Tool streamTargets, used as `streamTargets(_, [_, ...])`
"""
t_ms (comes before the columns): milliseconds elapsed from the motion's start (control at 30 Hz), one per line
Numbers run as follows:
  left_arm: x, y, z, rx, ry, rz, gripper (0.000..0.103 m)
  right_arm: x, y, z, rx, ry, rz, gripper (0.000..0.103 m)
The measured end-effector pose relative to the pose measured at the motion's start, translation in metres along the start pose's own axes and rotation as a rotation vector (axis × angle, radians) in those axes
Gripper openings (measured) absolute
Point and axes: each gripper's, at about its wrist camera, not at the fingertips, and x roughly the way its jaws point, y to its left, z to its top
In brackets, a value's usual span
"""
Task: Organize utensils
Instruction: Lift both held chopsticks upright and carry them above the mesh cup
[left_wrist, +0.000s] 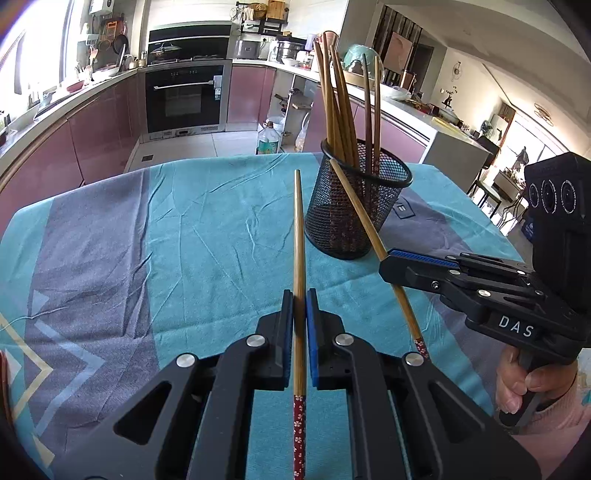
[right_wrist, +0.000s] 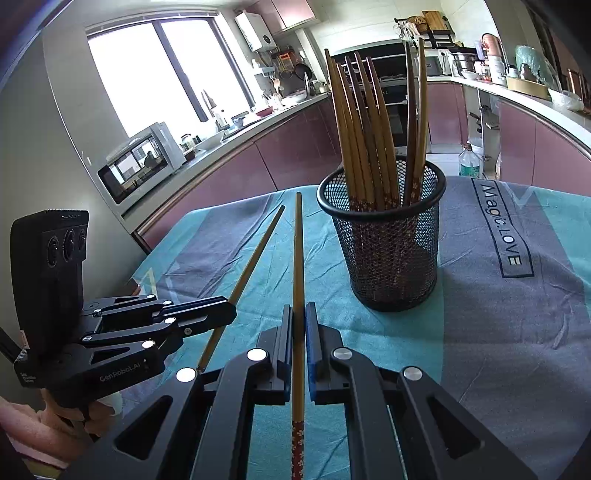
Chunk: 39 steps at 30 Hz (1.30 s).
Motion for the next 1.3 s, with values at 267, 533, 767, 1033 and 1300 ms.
streamTargets(267, [-0.011, -0.004, 0.004, 0.003, -0.03, -0.014, 0.008, -0.011, 0.0, 0.004, 0.0, -0.033, 0.007, 0.005])
streamTargets(533, [-0.019, -0.01, 0.007, 0.009, -0.05, -0.026, 0.008, -0.019, 0.0, 0.008, 0.0, -0.059, 0.004, 0.005])
streamTargets(767, [-0.024, -0.011, 0.01, 0.013, -0.065, -0.032, 0.008, -0.025, 0.0, 0.008, -0.002, -0.078, 0.003, 0.005])
streamTargets(1033, [-0.027, -0.014, 0.013, 0.018, -0.076, -0.034, 0.008, -0.029, 0.0, 0.01, -0.003, -0.095, 0.003, 0.005])
streamTargets(1300, [-0.031, -0.018, 0.015, 0.023, -0.09, -0.037, 0.008, -0.031, 0.0, 0.014, -0.005, -0.115, 0.002, 0.005])
